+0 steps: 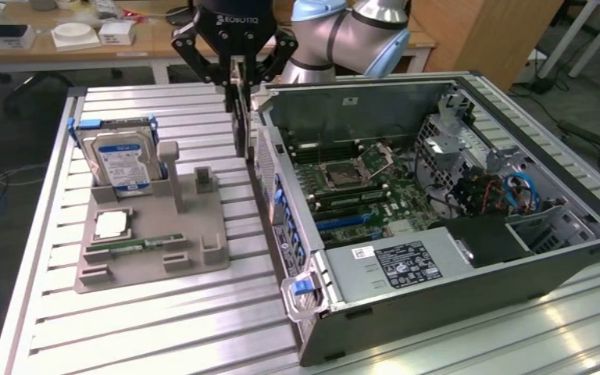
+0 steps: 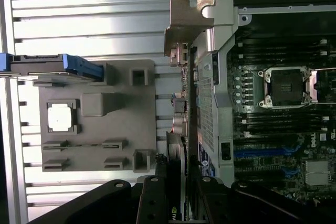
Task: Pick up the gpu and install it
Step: 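Pick up the gpu and move the gpu toward the slot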
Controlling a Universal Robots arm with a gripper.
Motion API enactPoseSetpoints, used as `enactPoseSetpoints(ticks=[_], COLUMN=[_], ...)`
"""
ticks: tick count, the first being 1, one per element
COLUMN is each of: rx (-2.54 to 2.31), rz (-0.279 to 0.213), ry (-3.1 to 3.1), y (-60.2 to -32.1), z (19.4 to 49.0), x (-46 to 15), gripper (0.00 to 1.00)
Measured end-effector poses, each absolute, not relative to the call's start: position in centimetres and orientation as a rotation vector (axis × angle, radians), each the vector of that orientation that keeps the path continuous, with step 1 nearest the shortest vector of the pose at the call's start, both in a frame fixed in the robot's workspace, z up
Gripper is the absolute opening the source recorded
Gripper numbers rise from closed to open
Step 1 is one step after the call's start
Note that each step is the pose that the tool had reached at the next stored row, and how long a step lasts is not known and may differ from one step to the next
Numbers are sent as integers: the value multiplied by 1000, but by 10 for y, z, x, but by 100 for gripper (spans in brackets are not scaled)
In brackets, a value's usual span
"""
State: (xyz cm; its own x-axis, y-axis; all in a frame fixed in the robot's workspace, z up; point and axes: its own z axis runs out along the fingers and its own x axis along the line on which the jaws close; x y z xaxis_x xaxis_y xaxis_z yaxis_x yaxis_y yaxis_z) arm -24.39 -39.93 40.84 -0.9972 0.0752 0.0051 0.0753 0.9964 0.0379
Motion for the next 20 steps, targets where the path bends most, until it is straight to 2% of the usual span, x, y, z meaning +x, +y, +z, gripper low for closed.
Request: enactPoseSetpoints(ticks=[20], rx=[-118], rz=[-60], ry=[-3135], y=[-399], z=[408], x=[-217], gripper=[26])
